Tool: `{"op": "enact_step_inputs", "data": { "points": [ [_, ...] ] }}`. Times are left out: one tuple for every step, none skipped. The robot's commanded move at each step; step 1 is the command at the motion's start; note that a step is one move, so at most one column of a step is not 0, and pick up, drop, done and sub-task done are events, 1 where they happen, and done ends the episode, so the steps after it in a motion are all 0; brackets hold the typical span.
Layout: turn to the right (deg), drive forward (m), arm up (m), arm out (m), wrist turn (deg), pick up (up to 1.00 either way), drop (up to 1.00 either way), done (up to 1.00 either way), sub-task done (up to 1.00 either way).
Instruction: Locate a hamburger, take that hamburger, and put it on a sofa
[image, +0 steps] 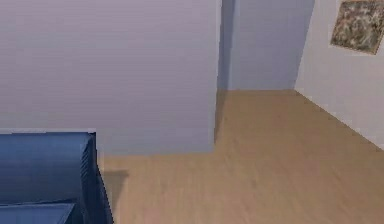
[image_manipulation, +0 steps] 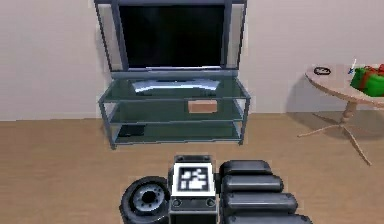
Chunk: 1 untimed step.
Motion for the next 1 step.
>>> {"op": "enact_step_inputs", "data": {
  "points": [
    [45.0, 0.0, 0.0, 0.0, 0.0, 0.0, 0.0, 0.0, 0.0]
  ]
}}
